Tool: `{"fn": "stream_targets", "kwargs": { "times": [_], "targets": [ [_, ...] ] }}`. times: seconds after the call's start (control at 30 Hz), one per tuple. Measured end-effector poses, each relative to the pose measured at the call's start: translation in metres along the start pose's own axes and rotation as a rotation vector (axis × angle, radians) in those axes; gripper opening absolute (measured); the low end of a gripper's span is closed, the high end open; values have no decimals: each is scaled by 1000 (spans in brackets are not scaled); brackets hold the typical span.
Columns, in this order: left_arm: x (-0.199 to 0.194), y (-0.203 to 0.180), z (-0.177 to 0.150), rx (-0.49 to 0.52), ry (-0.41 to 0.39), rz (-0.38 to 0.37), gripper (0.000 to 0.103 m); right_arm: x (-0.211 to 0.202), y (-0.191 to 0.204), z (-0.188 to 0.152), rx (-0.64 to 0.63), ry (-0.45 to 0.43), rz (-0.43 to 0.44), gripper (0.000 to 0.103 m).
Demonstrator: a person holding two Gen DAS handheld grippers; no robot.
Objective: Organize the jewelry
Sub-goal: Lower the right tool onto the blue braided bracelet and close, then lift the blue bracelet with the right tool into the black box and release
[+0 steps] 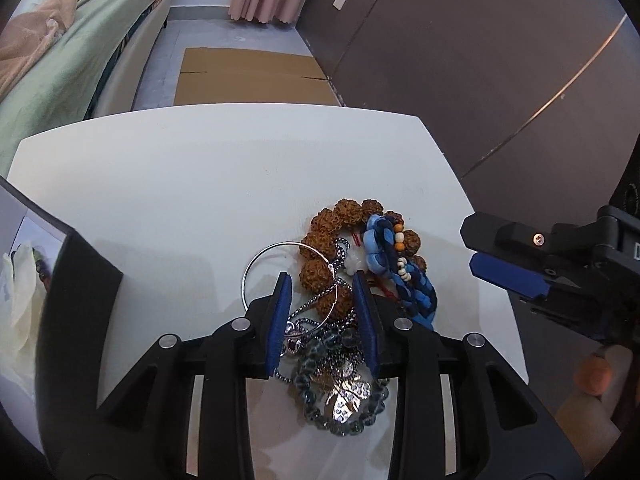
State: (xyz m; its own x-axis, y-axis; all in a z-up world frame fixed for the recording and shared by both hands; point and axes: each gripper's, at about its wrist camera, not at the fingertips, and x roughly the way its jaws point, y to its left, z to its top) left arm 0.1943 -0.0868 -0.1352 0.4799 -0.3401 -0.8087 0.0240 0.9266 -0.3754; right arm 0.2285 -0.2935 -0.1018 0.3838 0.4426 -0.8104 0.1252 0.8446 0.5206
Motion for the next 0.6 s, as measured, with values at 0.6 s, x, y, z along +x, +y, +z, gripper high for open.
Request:
{"fn": "stream_targets", "kwargs": {
  "times": [0.6],
  "targets": [
    [-25, 18, 11, -59, -34, -57, 4, 36, 21, -13, -119, 71, -100, 52]
  ]
}}
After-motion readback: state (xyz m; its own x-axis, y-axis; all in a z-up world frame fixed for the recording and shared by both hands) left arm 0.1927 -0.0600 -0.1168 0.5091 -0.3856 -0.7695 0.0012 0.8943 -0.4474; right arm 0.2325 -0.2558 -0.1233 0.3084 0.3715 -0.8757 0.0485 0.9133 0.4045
